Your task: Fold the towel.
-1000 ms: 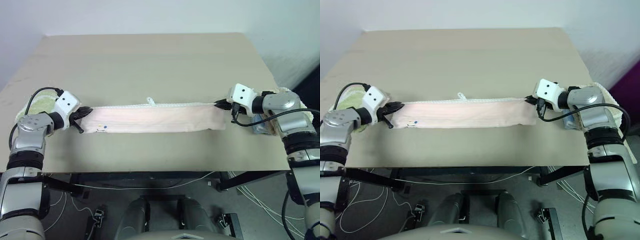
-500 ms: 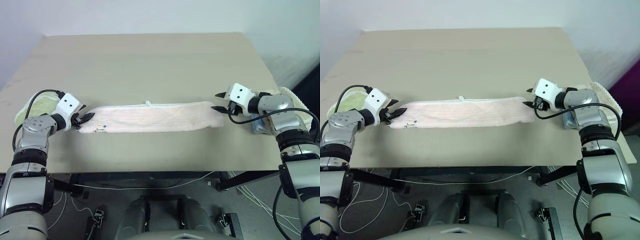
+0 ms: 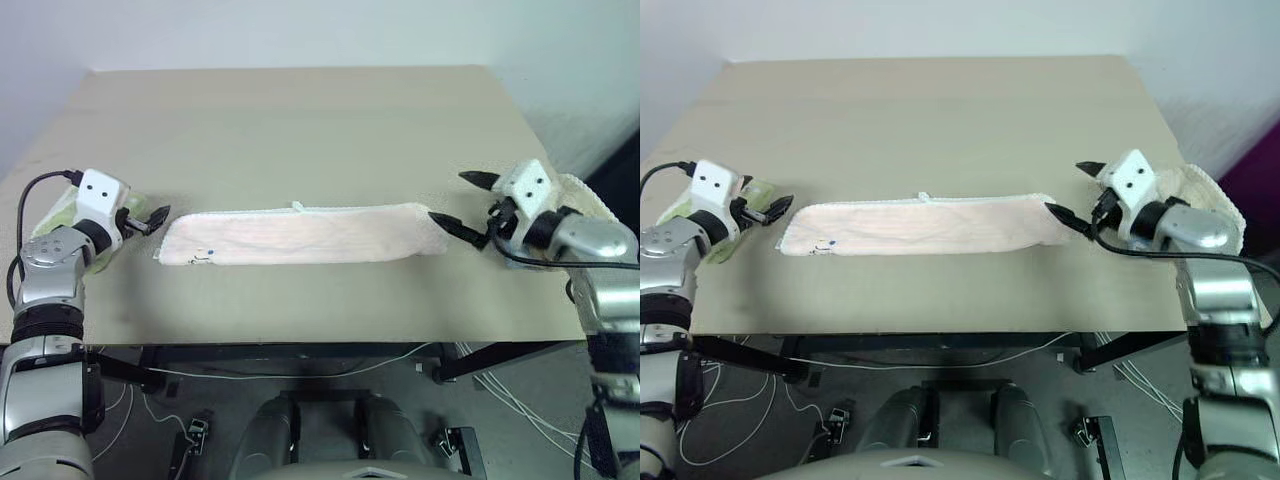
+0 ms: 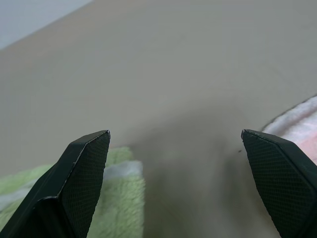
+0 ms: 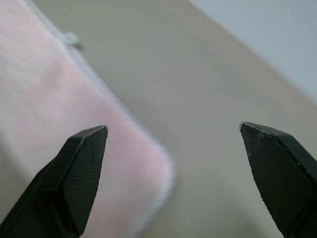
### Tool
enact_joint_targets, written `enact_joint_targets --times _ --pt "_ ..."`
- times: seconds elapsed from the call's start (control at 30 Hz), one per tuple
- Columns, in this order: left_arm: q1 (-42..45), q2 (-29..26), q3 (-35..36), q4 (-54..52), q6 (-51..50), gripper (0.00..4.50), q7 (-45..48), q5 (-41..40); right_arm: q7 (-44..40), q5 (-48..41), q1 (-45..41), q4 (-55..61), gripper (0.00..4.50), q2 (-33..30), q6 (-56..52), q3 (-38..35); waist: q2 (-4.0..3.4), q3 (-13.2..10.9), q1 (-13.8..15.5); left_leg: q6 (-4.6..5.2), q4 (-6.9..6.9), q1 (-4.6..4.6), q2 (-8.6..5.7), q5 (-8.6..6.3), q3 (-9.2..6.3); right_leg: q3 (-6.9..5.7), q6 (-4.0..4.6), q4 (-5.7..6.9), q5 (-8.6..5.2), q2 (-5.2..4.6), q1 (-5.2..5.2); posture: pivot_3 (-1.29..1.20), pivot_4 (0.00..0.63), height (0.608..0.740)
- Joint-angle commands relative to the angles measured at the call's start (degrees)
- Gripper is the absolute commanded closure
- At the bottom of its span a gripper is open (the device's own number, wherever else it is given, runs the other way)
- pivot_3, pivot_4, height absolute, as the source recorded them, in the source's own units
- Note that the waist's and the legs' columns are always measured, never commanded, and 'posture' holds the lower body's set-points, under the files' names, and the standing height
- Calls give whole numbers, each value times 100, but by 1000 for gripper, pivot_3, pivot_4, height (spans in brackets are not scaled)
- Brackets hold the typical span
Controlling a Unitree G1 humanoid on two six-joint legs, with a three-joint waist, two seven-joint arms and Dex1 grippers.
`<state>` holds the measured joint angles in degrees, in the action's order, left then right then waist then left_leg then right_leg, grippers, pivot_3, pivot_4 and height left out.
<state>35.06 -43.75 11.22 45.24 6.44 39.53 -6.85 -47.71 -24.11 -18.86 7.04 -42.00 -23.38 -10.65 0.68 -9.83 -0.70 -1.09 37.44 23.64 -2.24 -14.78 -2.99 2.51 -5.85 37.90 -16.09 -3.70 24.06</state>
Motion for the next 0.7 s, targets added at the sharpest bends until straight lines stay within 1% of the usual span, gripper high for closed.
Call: enact_joint_targets --times 0.03,0.13,0.2,0.23,0.37,0.43,0.53,0.6,0.7 --pt "-389 20 120 -1136 -19 47 509 -446 793 -1952 634 1449 17 374 -1996 -658 5 3 1 0 0 0 0 0 -1 1 0 0 0 -3 -1 0 150 740" --pt "-753 148 73 -1919 -256 47 910 -781 1652 -3213 1016 1850 17 727 -3101 -1055 8 5 11 0 0 -2 1 0 -5 6 1 -4 0 -14 -8 0 150 740" --pt "-1038 229 -108 -2501 -405 47 1366 -997 2771 -4315 1262 1698 17 1175 -3619 -1358 15 10 8 0 -2 -2 0 0 -5 7 1 -20 0 -17 -7 0 150 740" --pt "-1145 275 -207 -2753 -505 47 1548 -1082 3341 -4763 1367 1609 17 1394 -3744 -1463 14 11 9 0 -5 -4 1 0 -8 6 1 -25 -1 -17 -10 0 150 740" --pt "-1296 447 -468 -3293 -780 47 1846 -1215 5152 -5901 1456 1296 17 1901 -3694 -1554 14 12 -5 0 -10 -6 0 0 -6 8 1 -29 -1 -18 -11 0 150 740" --pt "-1284 588 -575 -3485 -899 47 1889 -1251 6001 -6342 1393 1063 17 2125 -3484 -1528 13 13 -6 0 -11 -7 0 0 -6 8 1 -29 -1 -16 -10 0 150 740" --pt "-1283 741 -687 -3691 -1053 47 1922 -1294 6840 -6839 1254 776 17 2349 -3122 -1498 14 13 -13 0 -11 -7 0 0 0 10 1 -29 0 -13 -10 0 150 740" --pt "-1316 822 -748 -3836 -1167 47 1990 -1351 7213 -7014 1126 545 17 2472 -2876 -1482 13 13 -20 1 -11 -8 1 0 0 8 1 -29 0 -2 -10 0 150 740" --pt "-1443 857 -821 -4072 -1318 47 2101 -1445 7445 -7001 933 218 17 2540 -2610 -1461 13 14 -32 1 -11 -10 2 0 2 6 1 -28 0 2 -11 0 150 740"
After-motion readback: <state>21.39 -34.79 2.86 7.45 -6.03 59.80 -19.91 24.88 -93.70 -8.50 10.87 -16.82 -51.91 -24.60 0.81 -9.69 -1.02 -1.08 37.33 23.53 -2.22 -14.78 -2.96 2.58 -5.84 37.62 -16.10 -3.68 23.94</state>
